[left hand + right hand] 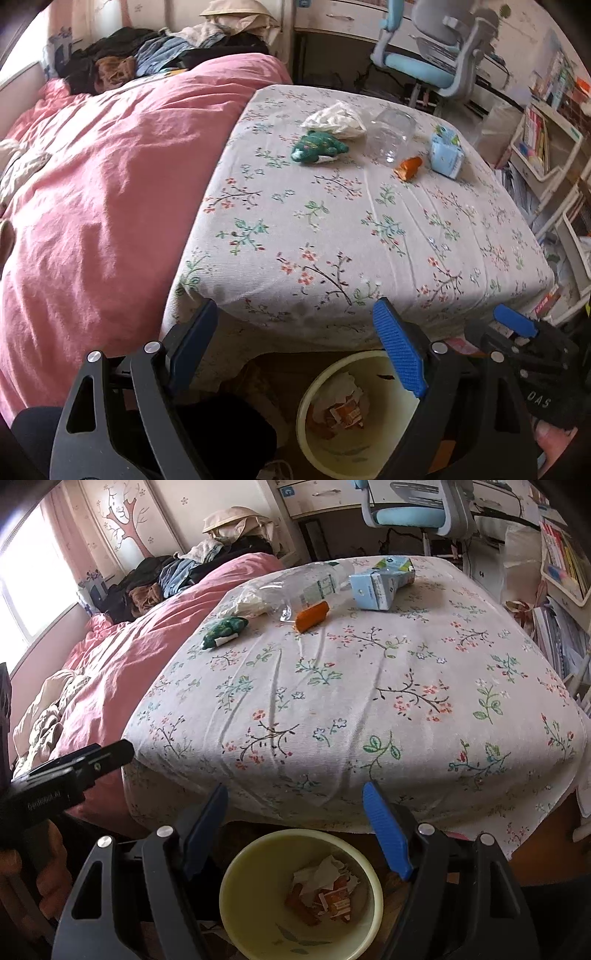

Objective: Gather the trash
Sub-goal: 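Move both tools back to the table toward the green knitted toy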

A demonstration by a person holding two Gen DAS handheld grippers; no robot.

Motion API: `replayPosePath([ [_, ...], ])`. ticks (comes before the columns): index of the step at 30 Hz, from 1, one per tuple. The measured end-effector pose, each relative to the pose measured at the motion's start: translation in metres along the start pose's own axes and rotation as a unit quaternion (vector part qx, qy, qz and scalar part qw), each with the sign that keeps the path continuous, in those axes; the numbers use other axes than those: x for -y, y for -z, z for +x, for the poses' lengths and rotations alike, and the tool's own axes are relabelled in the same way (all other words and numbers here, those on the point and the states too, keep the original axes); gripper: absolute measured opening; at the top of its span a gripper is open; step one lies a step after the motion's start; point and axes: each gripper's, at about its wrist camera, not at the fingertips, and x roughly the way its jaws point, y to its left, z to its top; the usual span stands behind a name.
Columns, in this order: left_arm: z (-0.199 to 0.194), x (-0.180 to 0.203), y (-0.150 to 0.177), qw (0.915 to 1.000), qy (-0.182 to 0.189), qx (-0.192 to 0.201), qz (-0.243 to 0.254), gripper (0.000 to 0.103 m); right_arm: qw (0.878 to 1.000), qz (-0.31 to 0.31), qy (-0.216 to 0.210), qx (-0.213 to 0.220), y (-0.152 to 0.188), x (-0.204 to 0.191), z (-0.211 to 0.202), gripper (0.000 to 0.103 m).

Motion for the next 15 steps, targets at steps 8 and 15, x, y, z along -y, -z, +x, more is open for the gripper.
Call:
replayPosePath([
  [8,0.0037,-0.0079,-0.0006,0.9997,-0.004,-0.004,-0.022,0.083,1.0,-0.009,-0.003,0.009,-0.0018,-0.0021,-0.0023,0.073],
  [15,0.0056,-0.0081,-0.0007,0.9997,-0.006,-0.006,-0.025,0.083,1.0,-0.008,-0.006,0.014,-0.0029,-0.0031,-0.0036,0.073],
])
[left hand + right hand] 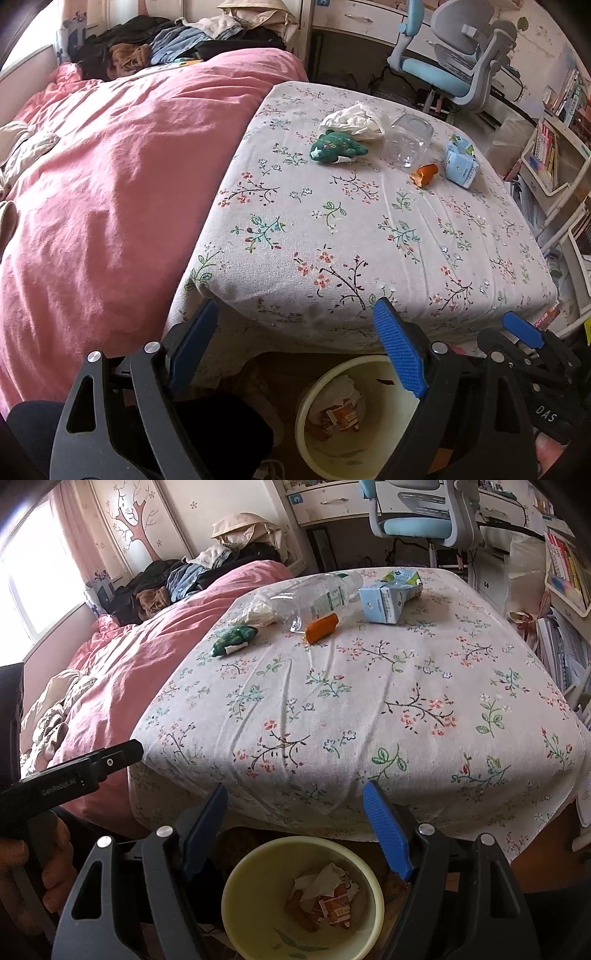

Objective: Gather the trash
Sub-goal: 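Move both tools back to the table toward the green knitted toy, then grasp the green knitted toy with the left tool while the right tool grasps an orange piece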

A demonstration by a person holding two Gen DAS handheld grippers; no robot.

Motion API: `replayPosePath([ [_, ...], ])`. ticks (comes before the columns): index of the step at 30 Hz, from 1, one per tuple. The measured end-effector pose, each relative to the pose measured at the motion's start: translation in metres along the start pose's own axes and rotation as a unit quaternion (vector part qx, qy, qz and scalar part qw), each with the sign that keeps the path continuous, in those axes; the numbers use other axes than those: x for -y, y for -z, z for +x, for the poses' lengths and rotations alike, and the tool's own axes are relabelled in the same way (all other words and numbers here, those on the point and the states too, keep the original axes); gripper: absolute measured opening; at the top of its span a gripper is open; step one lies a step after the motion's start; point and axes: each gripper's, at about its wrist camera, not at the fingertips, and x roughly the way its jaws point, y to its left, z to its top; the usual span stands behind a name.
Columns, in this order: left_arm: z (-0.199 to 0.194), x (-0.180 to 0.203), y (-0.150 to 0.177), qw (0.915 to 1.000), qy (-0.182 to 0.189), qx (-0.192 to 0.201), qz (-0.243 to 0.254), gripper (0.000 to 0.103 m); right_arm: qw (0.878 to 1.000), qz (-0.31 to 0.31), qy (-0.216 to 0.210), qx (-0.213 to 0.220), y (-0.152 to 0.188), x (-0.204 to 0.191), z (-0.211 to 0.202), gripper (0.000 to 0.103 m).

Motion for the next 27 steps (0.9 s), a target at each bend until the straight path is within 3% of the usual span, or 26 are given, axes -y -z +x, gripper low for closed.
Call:
replayPosePath([
  [6,0.002,-0.004,-0.018,0.9999,0.012,0.002,-0.011,0.083,1.0,-0.007,-0.007,0.01,-0.024,-0.005,0.001,0.073],
  [13,0.014,-0.013,-0.073,0.9998,-0.001,0.019,-0.007,0.085,0.999,-0.04,0.003,0.014,-0.075,-0.013,0.026,0.076],
  [24,0.091,0.005,-0.144,0.9992,-0.01,-0.022,0.031,0.085,0.997,-0.061,0.048,-0.006,-0.133,0.003,0.099,0.075],
  [27,0.106,0.018,-0.155,0.9982,-0.007,-0.025,0.053,0.085,0.997,-0.056,0.046,-0.019,-0.138,0.01,0.111,0.066],
])
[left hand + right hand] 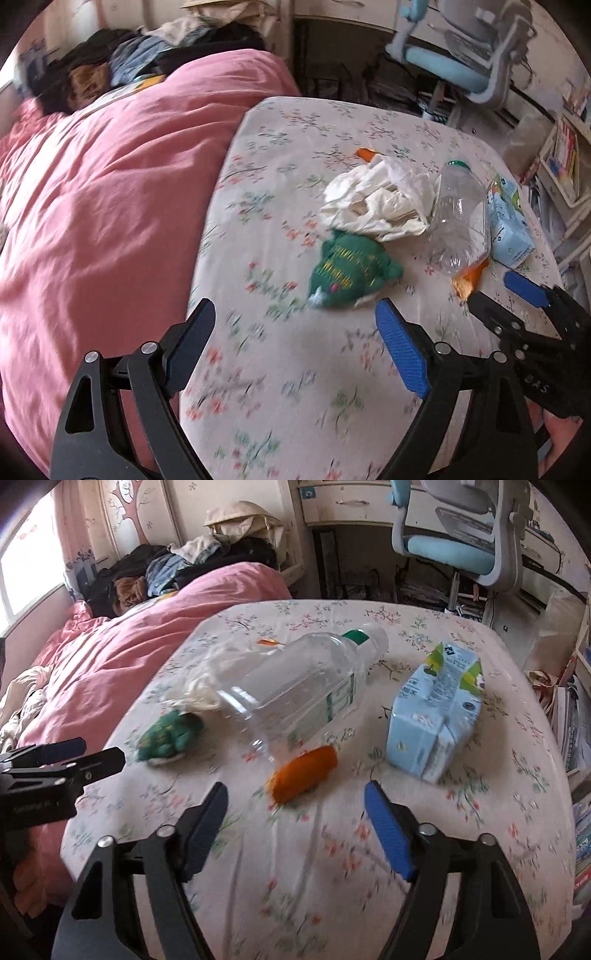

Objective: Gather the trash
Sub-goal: 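Grasp the green knitted toy with the left tool while the right tool grasps an orange piece, then carry both items over the wastebasket and open both tools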

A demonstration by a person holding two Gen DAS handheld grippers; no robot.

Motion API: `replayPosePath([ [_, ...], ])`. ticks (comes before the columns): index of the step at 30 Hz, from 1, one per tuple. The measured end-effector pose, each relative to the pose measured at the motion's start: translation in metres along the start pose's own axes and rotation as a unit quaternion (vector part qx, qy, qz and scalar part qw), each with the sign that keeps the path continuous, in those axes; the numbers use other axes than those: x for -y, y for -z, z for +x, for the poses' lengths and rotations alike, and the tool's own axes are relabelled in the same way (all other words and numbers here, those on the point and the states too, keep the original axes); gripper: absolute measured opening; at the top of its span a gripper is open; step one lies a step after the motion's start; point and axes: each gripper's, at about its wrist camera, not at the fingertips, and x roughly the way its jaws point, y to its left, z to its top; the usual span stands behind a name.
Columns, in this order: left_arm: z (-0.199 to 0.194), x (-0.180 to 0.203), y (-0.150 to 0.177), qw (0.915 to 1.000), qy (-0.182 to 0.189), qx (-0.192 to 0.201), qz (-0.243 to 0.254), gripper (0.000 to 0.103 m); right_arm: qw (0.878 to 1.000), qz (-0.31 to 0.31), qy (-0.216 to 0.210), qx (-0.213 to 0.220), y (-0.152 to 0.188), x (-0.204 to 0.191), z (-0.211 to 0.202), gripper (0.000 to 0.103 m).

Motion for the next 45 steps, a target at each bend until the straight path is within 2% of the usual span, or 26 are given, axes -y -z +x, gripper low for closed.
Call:
replayPosePath([
  [3,0.013,0.009,-0.01,0.9999,0.002,-0.004,0.014,0.085,1.0,0.002,-0.005,-0.011,-0.001,0.002,0.008,0.051],
  [5,0.023,0.014,-0.016,0.9997,0.004,-0.011,0.019,0.085,1.0,-0.006,-0.006,-0.011,0.0,0.0,0.008,0.047],
  [7,0.031,0.017,-0.02,0.9996,0.009,-0.017,0.022,0.085,1.0,-0.015,-0.009,-0.012,-0.001,-0.002,0.008,0.038],
  [8,0.034,0.019,-0.021,0.9994,0.012,-0.02,0.024,0.085,1.0,-0.016,-0.01,-0.013,-0.002,-0.002,0.009,0.038],
  [11,0.041,0.026,-0.022,0.998,0.032,-0.038,0.038,0.062,1.0,-0.018,-0.017,-0.016,0.0,-0.002,0.006,0.036],
  [12,0.042,0.028,-0.021,0.9973,0.042,-0.045,0.041,0.044,0.999,-0.018,-0.02,-0.017,-0.001,-0.001,0.007,0.036],
  [15,0.037,0.033,-0.016,0.9968,0.043,-0.043,0.053,0.036,0.999,-0.017,-0.029,-0.022,0.002,-0.003,0.003,0.035],
  [18,0.027,0.026,-0.011,0.9961,0.065,-0.045,0.039,0.032,0.999,-0.013,-0.042,-0.023,0.007,-0.007,-0.005,0.034],
  [19,0.024,0.023,-0.009,0.996,0.07,-0.045,0.035,0.027,0.999,-0.012,-0.048,-0.023,0.01,-0.009,-0.009,0.034],
  [30,-0.029,0.01,0.036,0.9958,0.088,-0.022,0.01,0.027,0.997,-0.012,-0.082,-0.005,0.041,-0.026,-0.052,0.034],
  [37,-0.062,0.005,0.067,0.9954,0.096,0.004,0.007,0.027,0.997,0.0,-0.082,-0.006,0.065,-0.03,-0.068,0.034],
  [45,-0.076,-0.004,0.08,0.994,0.109,0.011,-0.004,0.027,0.997,-0.006,-0.079,-0.022,0.095,-0.042,-0.08,0.034],
])
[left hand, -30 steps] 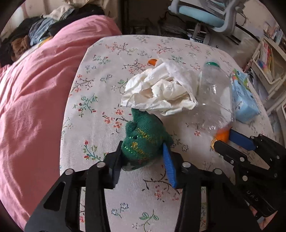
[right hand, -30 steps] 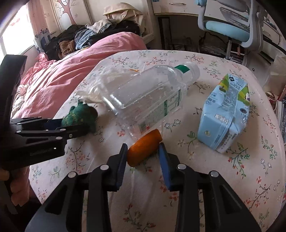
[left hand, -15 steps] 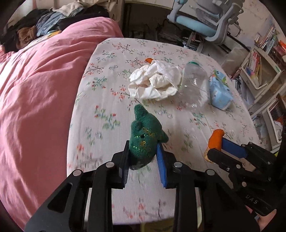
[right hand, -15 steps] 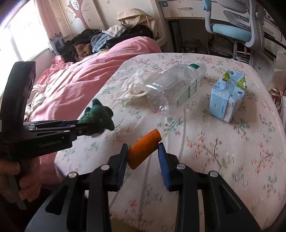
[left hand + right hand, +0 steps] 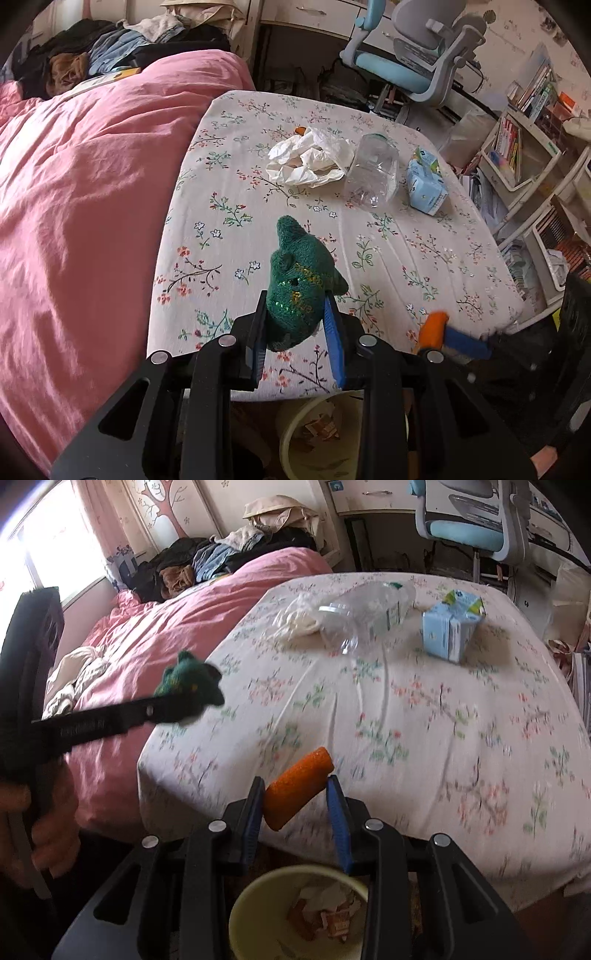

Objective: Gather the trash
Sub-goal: 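Carry both items over the wastebasket and open both tools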

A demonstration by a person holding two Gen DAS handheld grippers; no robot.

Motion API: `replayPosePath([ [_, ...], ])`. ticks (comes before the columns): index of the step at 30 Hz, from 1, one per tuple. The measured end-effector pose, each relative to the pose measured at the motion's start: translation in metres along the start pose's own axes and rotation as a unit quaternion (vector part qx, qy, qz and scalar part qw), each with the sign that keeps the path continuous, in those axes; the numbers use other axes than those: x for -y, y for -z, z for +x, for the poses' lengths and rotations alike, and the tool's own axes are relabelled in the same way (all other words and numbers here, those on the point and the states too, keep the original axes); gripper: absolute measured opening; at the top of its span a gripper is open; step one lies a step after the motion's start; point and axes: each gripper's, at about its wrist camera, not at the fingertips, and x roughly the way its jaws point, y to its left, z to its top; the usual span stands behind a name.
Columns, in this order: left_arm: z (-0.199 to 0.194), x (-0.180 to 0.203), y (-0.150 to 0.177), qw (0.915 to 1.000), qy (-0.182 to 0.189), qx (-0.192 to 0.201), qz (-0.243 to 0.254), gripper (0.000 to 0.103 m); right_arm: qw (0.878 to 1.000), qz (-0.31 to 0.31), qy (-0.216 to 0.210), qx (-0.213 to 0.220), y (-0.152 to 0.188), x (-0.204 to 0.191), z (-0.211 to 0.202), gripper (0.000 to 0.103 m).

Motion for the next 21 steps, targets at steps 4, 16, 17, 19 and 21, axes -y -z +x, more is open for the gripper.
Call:
replayPosePath([
  [4,-0.004,-0.002,0.004,1.0,0.003,0.003,-0.002,0.027,1.0,-0.021,0.001,-0.021,0.021,-0.013,-0.002,0.034],
  [16,-0.008,0.012,0.027,0.9997,0.007,-0.009,0.02,0.027,0.997,-0.049,0.03,-0.056,0.058,-0.024,-0.006,0.059],
  [17,-0.008,0.014,0.032,0.9996,0.007,-0.014,0.022,0.027,0.998,-0.031,0.037,-0.034,0.054,-0.016,-0.013,0.06],
  [19,-0.008,0.019,0.047,0.9991,0.014,-0.029,0.026,0.027,0.999,-0.001,0.044,0.001,0.049,-0.004,-0.025,0.063],
  [21,-0.006,0.026,0.063,0.9979,0.02,-0.051,0.035,0.027,0.998,0.026,0.045,0.036,0.046,0.004,-0.036,0.067],
])
